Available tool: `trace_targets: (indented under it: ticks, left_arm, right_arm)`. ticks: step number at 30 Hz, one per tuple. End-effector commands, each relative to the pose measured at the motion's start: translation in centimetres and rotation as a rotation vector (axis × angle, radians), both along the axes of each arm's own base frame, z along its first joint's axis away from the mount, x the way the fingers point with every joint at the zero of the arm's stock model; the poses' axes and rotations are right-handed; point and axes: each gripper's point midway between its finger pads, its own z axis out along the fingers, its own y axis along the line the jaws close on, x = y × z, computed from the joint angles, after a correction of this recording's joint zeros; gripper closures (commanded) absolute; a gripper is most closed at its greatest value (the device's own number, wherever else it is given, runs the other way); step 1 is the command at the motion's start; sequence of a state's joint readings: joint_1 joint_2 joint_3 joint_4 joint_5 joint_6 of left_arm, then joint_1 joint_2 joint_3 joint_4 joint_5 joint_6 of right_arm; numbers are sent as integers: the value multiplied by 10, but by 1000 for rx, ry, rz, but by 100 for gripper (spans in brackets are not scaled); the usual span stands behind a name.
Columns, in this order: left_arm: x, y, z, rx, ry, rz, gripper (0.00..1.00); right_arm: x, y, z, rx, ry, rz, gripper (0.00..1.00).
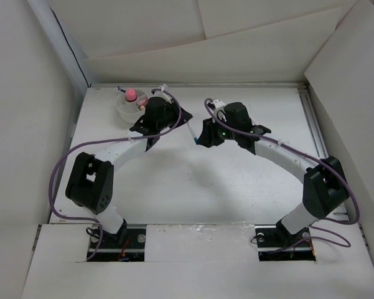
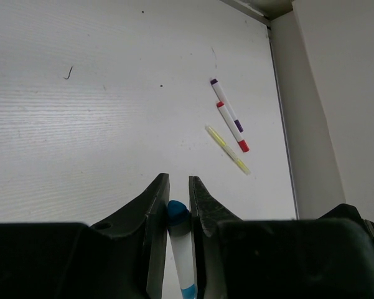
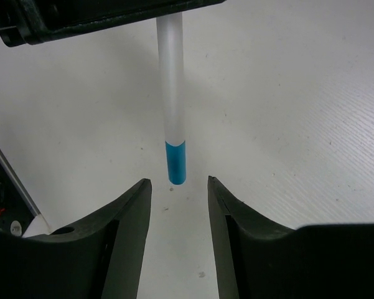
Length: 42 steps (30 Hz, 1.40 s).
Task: Sort the stationery into containers
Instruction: Pass the stationery from the right arm to the left, then place the stationery into the container
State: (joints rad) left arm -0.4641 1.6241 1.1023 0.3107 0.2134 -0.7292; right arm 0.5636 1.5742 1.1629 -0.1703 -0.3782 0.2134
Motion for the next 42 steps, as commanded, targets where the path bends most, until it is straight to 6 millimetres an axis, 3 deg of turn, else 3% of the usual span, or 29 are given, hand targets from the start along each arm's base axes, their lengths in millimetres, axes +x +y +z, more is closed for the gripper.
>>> trace_targets:
  ticks: [1,4,8,12,13,15,16,23,24,27,30,31,33,34,37,41,42]
  left_arm:
    - [12,1,37,-15,-85,29,100]
    - [25,21,38,-9,-84,83,100]
    - [47,63,53,14,-104,233,100]
    - [74,124,68,17,-110,407,100]
    - [82,149,75,18,-119,467,100]
    - [90,177,75,34,-106,535,100]
    - [94,204,76,44,-104,601,100]
    - [107,300,74,143,-79,825,100]
    - [107,308,85,154,-93,848,100]
    - [115,334,89,196,-102,923,100]
    - [123,342,85,242,-90,947,100]
    - [127,345,95,238,-108,959,100]
    - [135,352,93,263,-108,986,100]
    - [139,355,101,281,-129,994,100]
    - [147,367,91,344,-101,1037,100]
    - [157,374,100,369,-117,1063,100]
    - [160,374,93,374,-105,1060,100]
  right_arm:
    - [6,-1,31,56,-90,2,52]
    - [6,-6,37,68,-96,-13,51]
    - [11,-13,39,76,-98,-37,51]
    - [10,-14,41,81,-106,-37,51]
    - [12,-17,41,81,-106,-46,51]
    - [12,-17,41,81,-106,-46,51]
    - [11,-17,45,85,-114,-46,51]
    - [12,-20,43,93,-106,-51,51]
    - [12,-20,43,93,-106,-51,51]
    - [11,-19,43,97,-103,-43,51]
    - [12,-18,39,93,-95,-44,51]
    - [12,-18,39,93,-95,-44,51]
    - [9,-15,39,93,-95,-34,51]
    - [9,-13,41,102,-100,-25,51]
    - [7,-14,37,97,-92,-25,51]
    - [6,-15,45,107,-108,-25,50]
    - [6,-15,45,107,-108,-25,50]
